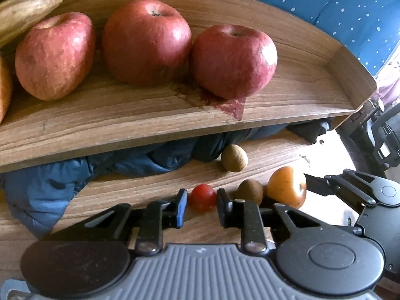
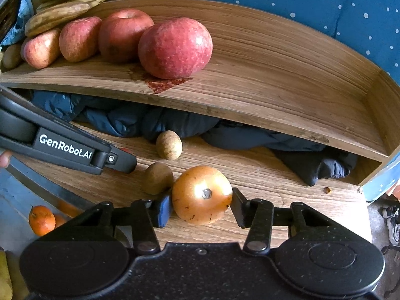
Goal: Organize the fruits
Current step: 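Close the left tool on the cherry tomato while the right tool grasps the yellow apple, then carry the cherry tomato and yellow apple over the steel tray with both tools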
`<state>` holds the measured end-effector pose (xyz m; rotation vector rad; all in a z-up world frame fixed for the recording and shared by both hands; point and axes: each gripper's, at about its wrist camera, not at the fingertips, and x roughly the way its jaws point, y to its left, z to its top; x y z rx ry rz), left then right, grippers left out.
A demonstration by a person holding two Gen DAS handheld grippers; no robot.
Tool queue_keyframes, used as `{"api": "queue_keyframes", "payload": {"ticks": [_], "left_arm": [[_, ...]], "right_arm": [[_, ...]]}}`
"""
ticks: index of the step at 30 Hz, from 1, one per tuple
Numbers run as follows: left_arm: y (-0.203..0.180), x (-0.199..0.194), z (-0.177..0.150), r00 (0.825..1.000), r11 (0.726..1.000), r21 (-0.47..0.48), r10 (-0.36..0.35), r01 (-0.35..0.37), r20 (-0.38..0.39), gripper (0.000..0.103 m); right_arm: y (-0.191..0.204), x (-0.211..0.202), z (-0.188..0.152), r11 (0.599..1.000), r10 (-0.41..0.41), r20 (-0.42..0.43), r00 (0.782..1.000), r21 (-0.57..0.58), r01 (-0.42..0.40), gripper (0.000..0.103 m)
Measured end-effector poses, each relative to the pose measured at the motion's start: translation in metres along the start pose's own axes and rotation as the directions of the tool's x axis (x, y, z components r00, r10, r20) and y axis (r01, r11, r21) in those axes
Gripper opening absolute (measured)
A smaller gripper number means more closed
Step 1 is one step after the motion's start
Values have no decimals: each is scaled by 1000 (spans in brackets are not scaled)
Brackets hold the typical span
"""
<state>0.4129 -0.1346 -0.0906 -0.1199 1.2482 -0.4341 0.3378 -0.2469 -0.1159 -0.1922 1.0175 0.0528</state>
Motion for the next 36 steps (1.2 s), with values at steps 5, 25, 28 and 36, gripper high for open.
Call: {"api": "queue_keyframes", "payload": {"ticks": [5,25,28,36], "left_arm": [[0,0,-2,1000,1000,-7,3,-3,-5,24],[-11,-35,-29,999,999,-35,28,-26,44,24],[-14,-43,-36,998,999,-38,34,-32,58,24],[-23,-57,-62,997,997,-54,54,-50,58,24]], "right_arm": [[-2,-4,-5,1000,3,-2,1000,16,-3,50],[8,-44,-21,1000,27,60,998,4,-27,50],[12,-52,-26,999,49,68,996,-8,-48,50],[28,-74,-46,991,124,74,989,-52,-121,50]]}}
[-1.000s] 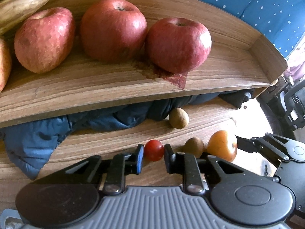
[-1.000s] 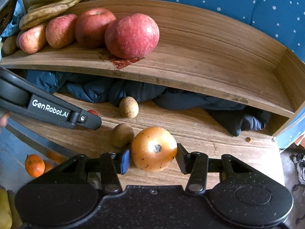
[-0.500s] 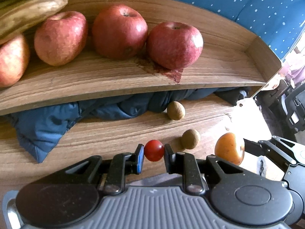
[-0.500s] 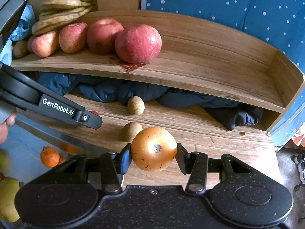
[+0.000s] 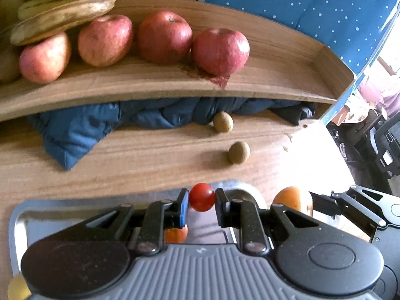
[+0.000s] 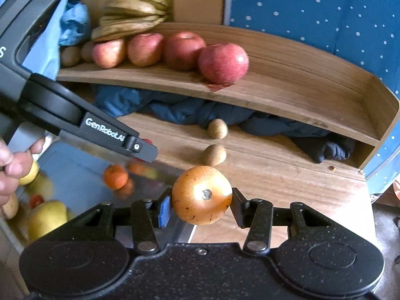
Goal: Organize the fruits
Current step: 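Carry the cherry tomato and yellow apple over the steel tray with both tools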
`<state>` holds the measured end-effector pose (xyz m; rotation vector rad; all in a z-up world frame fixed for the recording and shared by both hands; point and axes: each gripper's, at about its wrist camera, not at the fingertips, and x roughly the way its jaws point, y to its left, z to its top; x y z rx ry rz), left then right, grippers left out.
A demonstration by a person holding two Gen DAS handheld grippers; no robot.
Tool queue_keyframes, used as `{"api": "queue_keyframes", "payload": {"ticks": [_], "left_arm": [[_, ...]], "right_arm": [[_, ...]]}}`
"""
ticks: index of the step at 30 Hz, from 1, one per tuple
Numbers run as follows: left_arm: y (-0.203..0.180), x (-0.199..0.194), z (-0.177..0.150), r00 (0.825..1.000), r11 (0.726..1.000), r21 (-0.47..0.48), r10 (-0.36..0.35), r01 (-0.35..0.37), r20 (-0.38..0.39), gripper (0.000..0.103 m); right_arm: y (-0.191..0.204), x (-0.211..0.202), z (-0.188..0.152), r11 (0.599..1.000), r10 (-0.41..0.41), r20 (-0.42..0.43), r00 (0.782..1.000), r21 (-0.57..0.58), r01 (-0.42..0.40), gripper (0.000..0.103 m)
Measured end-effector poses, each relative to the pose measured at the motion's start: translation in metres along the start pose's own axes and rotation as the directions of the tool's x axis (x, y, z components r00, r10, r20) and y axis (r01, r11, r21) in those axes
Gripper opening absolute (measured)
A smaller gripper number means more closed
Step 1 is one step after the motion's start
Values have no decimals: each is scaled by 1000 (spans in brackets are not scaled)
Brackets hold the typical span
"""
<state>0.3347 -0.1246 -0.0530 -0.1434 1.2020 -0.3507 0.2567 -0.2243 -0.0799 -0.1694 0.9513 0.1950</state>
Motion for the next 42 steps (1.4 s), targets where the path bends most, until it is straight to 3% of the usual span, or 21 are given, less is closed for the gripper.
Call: {"api": "queue_keyframes", "payload": {"ticks": [16,42], "left_arm": [[-4,-24,-37,999,999,-37,36,-36,7,24],[-7,-29,-73,997,996,-61,57,-60,-55,24]], "right_arm": [[19,-30,-23,996,65,10,998,-58,-64,50],[36,-36,-48,986,127,-51,991,-101,-131,50]]}}
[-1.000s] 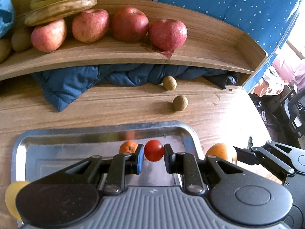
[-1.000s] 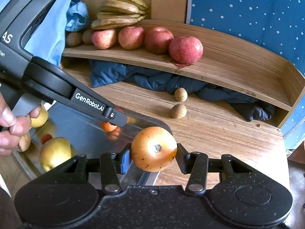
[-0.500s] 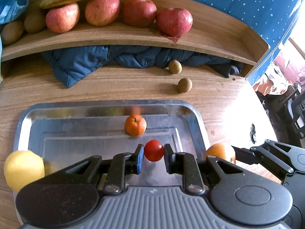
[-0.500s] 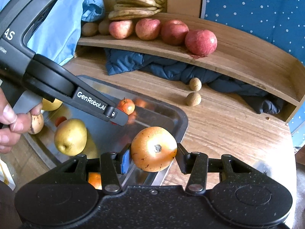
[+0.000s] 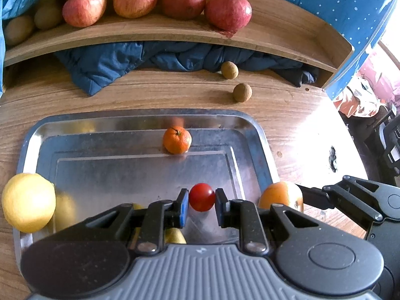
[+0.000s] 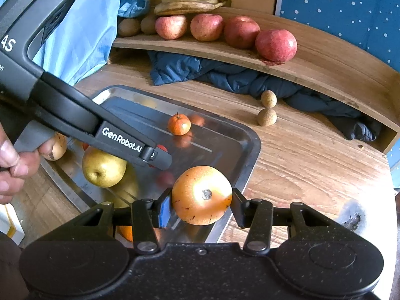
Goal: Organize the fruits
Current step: 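Carry the cherry tomato and yellow apple over the steel tray with both tools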
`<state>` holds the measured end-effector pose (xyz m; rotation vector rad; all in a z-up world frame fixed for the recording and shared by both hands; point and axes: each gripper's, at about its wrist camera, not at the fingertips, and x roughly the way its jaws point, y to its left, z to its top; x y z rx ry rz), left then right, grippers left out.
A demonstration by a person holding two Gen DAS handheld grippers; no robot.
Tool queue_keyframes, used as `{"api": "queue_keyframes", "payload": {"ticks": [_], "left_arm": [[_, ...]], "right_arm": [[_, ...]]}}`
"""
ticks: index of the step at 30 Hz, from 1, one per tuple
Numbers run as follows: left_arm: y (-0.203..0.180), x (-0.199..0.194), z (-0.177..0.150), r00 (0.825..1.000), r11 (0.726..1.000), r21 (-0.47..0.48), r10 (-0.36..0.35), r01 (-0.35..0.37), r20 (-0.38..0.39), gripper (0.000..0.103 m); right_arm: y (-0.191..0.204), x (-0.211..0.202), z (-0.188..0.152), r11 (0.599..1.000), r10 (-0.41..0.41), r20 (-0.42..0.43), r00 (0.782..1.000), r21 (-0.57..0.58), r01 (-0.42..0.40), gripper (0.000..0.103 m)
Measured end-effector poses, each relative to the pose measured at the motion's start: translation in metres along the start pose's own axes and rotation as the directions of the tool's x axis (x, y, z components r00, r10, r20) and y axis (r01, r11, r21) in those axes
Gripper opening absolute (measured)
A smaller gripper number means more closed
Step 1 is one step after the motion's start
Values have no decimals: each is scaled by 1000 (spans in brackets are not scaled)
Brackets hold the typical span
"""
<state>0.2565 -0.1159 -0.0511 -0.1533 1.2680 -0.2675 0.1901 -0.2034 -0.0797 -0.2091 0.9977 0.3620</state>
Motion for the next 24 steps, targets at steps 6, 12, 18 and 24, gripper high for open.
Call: {"api": "queue_keyframes", "payload": {"ticks": [6,12,18,24], "left_arm": [[0,1,0,1000,1000,5,3,-3,-10,24],[-1,3,0,1000,1000,11,5,-5,-15,24],[-2,3,0,1000,1000,13,6,-6,-16,24],[-1,3,0,1000,1000,9,9,-8,-12,24]], "right_arm": [[1,1,0,1000,6,-15,1000,-5,-6,50],[2,3,-2,1000,4,-32,999,-6,-4,50],[2,3,-3,1000,-1,-46,999,-4,1,50],[1,3,-5,1000,-3,-51,999,-4,3,50]]}}
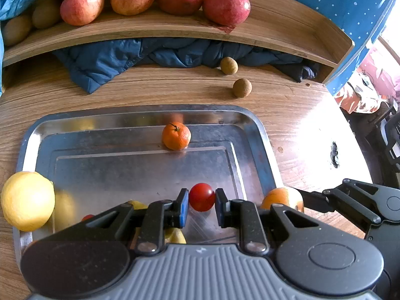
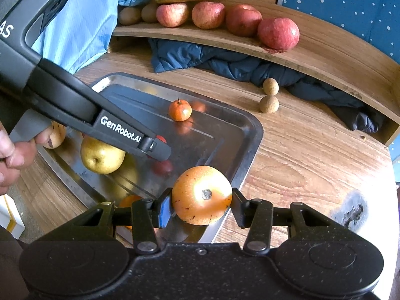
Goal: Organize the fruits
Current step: 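Carry the cherry tomato and yellow apple over the steel tray with both tools, then open both tools to drop the tomato and apple onto the tray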
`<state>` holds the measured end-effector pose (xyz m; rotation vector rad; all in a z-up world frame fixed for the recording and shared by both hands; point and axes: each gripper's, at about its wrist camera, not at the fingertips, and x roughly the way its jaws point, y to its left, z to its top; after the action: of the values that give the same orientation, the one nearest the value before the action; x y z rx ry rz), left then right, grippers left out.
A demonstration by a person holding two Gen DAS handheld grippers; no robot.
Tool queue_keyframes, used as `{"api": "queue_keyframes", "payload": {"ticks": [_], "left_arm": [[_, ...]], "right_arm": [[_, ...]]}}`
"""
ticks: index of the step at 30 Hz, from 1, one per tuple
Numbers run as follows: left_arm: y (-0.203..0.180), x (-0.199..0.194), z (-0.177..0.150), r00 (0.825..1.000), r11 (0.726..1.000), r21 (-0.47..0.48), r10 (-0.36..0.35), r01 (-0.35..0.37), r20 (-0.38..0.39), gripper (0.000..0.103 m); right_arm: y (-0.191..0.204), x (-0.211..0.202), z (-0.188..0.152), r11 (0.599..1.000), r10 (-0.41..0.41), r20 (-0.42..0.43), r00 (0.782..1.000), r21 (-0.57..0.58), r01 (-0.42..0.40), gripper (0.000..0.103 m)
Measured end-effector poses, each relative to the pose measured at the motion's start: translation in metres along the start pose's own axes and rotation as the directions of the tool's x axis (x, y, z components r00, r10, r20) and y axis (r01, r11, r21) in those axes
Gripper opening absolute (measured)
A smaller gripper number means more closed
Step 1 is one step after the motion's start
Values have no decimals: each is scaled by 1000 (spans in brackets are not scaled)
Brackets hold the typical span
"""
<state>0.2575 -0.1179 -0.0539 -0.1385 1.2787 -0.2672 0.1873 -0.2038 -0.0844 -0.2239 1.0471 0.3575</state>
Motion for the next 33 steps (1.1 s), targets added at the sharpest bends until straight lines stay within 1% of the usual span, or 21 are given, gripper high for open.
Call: {"api": "queue_keyframes", "payload": {"ticks": [9,11,13,16,18,24,25,26,28,33], "left_arm": [[-1,-3,0,1000,1000,-4,3,-3,3,25],[-1,-6,0,1000,1000,-7,1,-1,11,29],[-1,-9,-1,1000,1000,-8,-2,2,18,35],[-2,-14,-2,1000,1000,-11,-1,1,28,37],[-4,-19,-3,999,1000,-11,0,1,40,42],[-8,-35,-12,997,1000,-24,7,-6,71,56],[-8,-39,-15,997,1000,-27,10,-8,74,58],[-8,-41,-17,997,1000,-30,12,-9,77,62],[-9,-48,-22,996,999,-33,17,-15,84,69],[-11,-64,-37,995,998,-45,38,-34,92,82]], "right_arm": [[0,-3,-1,1000,-5,3,1000,-8,5,50],[0,-4,-1,1000,-5,8,1000,-9,5,51],[0,-7,-1,1000,-6,12,1000,-10,6,51],[0,-11,-1,1000,-15,28,1000,-5,15,51],[-1,-15,-2,1000,-18,36,999,-3,18,51],[-1,-30,-7,1000,-26,71,997,4,26,59],[-2,-31,-8,1000,-27,75,997,7,27,62],[-2,-33,-10,1000,-29,78,996,11,29,65],[-3,-38,-13,999,-33,86,996,16,32,73],[-2,-48,-22,1000,-28,102,994,11,27,82]]}}
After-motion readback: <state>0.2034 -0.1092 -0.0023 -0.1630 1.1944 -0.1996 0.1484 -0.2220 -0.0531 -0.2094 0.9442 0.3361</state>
